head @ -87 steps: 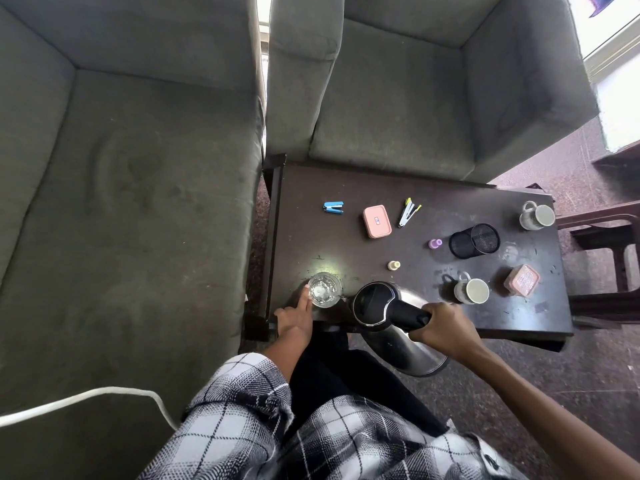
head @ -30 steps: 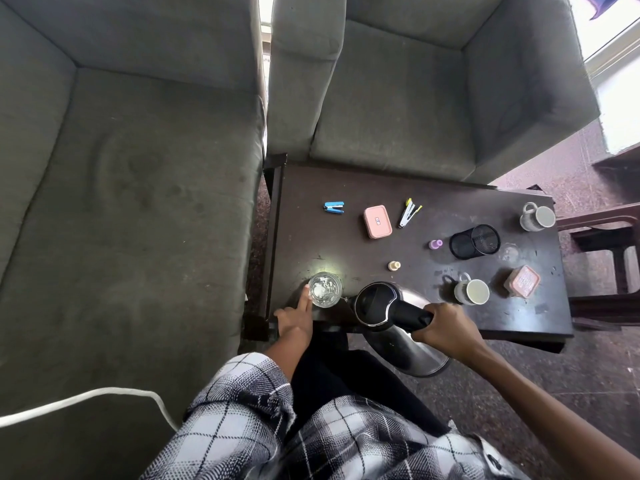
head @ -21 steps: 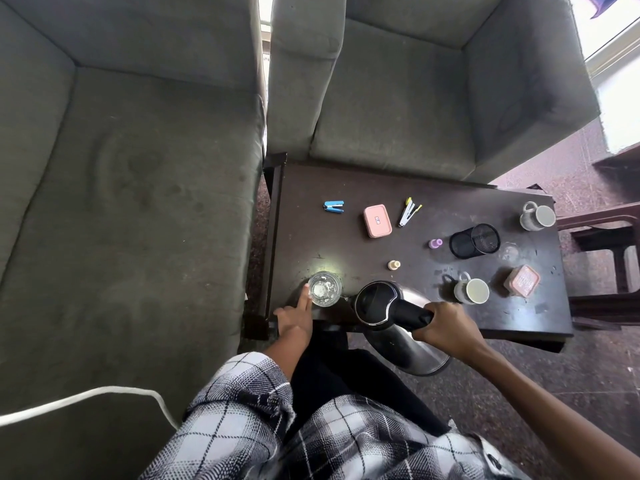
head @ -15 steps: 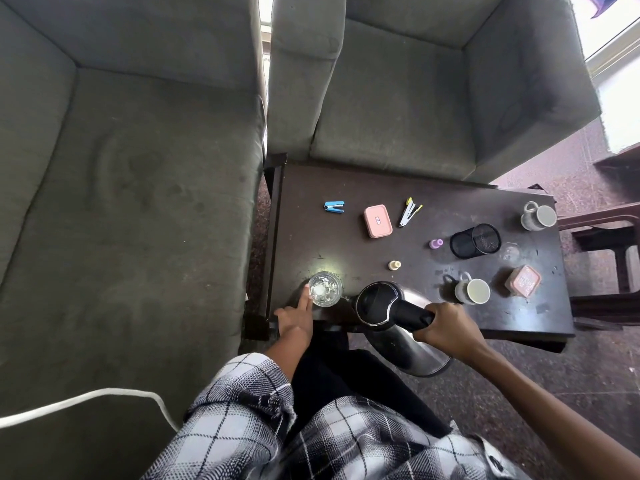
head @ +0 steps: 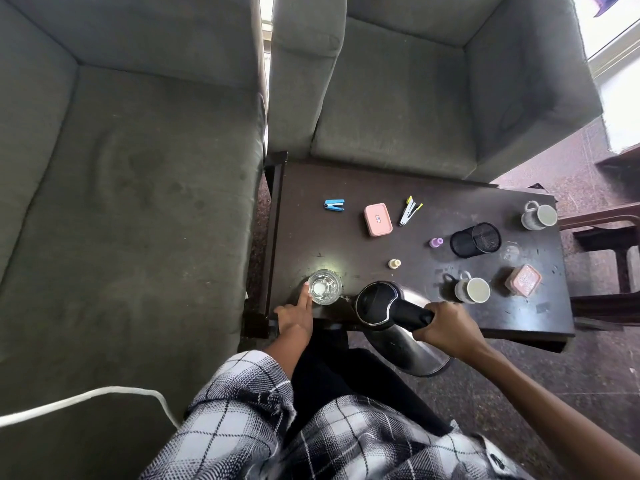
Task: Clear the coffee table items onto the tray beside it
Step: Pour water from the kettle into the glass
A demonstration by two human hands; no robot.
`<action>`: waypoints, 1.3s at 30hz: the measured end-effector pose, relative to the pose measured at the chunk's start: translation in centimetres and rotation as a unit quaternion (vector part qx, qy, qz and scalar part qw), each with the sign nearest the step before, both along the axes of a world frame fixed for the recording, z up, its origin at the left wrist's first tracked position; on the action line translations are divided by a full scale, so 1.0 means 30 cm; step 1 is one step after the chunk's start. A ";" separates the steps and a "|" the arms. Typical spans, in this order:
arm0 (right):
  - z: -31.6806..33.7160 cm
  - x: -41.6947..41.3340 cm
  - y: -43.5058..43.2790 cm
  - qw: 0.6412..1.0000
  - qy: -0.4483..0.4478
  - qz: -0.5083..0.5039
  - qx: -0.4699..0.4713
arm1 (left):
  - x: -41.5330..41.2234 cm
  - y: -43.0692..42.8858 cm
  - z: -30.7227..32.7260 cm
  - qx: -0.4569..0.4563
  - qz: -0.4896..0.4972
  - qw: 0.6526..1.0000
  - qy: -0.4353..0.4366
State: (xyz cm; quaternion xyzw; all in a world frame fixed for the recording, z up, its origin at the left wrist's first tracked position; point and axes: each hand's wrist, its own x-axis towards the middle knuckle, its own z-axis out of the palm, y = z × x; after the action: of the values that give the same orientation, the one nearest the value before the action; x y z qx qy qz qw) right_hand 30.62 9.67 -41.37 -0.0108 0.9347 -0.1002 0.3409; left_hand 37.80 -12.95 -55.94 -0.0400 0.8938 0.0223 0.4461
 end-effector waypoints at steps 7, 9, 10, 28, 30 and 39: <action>-0.002 -0.005 0.006 1.000 0.002 0.003 0.002 | -0.001 0.002 0.000 -0.001 0.004 1.000 0.000; -0.002 -0.006 0.009 1.000 0.002 0.007 0.004 | -0.002 0.003 0.002 -0.001 0.006 1.000 0.001; -0.001 -0.006 0.010 1.000 0.003 0.009 0.005 | -0.003 0.003 0.002 -0.001 0.008 1.000 0.002; 0.009 -0.016 0.002 1.000 -0.003 0.012 0.006 | -0.003 0.011 0.011 -0.006 0.011 1.000 -0.002; 0.012 -0.017 -0.002 1.000 -0.004 0.010 0.007 | -0.005 0.011 0.012 -0.004 0.014 1.000 -0.003; 0.014 -0.030 -0.014 1.000 -0.006 0.015 0.010 | -0.004 0.010 0.012 -0.005 0.015 1.000 -0.001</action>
State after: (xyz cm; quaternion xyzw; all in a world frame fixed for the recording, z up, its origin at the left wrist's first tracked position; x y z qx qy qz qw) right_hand 29.70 9.25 -40.95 -0.0211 0.9334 -0.0857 0.3478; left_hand 37.67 -12.64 -55.59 -0.0557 0.8927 0.0246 0.4464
